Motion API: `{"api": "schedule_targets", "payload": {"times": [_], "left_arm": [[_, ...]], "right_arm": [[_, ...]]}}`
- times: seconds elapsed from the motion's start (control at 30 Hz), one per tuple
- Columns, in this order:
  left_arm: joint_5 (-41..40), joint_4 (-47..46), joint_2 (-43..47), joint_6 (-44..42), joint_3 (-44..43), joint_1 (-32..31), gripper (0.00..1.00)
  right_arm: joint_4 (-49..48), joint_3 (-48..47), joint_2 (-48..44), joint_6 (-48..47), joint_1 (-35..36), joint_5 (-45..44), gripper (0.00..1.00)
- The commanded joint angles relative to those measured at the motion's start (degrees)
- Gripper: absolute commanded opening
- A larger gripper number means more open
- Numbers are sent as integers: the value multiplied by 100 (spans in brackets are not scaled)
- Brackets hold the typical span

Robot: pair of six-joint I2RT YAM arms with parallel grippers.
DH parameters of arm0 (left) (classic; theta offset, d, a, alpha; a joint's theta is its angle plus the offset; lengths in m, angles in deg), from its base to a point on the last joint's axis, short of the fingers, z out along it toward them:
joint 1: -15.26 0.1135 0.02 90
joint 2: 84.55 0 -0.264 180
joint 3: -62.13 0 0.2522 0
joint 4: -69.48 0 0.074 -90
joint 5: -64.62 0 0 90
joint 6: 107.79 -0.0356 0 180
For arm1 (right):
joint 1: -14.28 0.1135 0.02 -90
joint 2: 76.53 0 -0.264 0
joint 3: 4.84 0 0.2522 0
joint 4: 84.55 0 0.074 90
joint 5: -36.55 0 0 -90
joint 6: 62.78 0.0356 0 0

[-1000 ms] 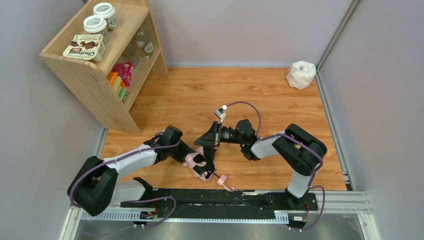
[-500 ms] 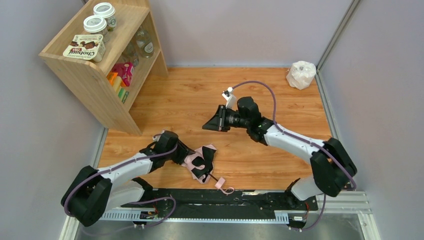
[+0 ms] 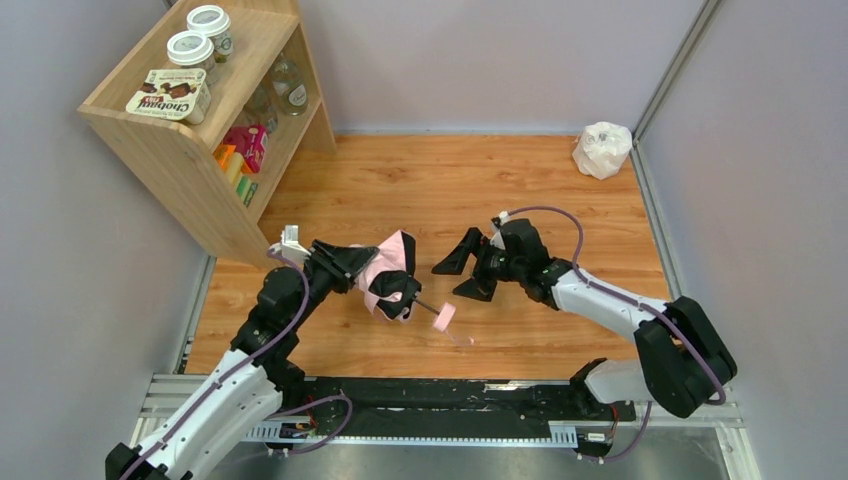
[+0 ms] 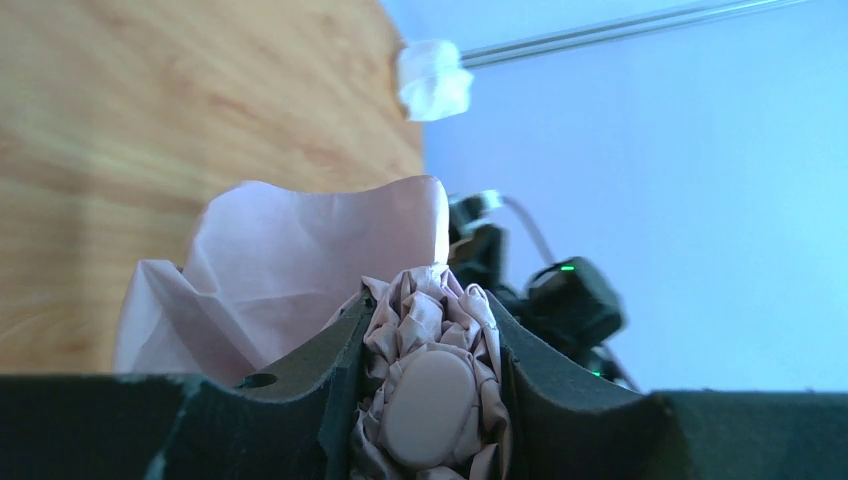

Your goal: Put away the umbrella

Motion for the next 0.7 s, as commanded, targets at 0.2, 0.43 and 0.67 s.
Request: {"api": "schedule_targets", "payload": {"times": [0.2, 0.43, 0.67], "left_arm": [[340, -2812, -664, 1091, -367, 115, 0], [235, -3217, -859, 1083, -587, 106, 0], [393, -3700, -1087, 1214, -657, 106, 0]], "right_arm": [[-4380, 509, 1347, 4645, 877, 841, 89], [-6138, 657, 2217, 6070, 1721, 350, 87], [-7797, 640, 3219, 6800, 2117, -247, 82]]}}
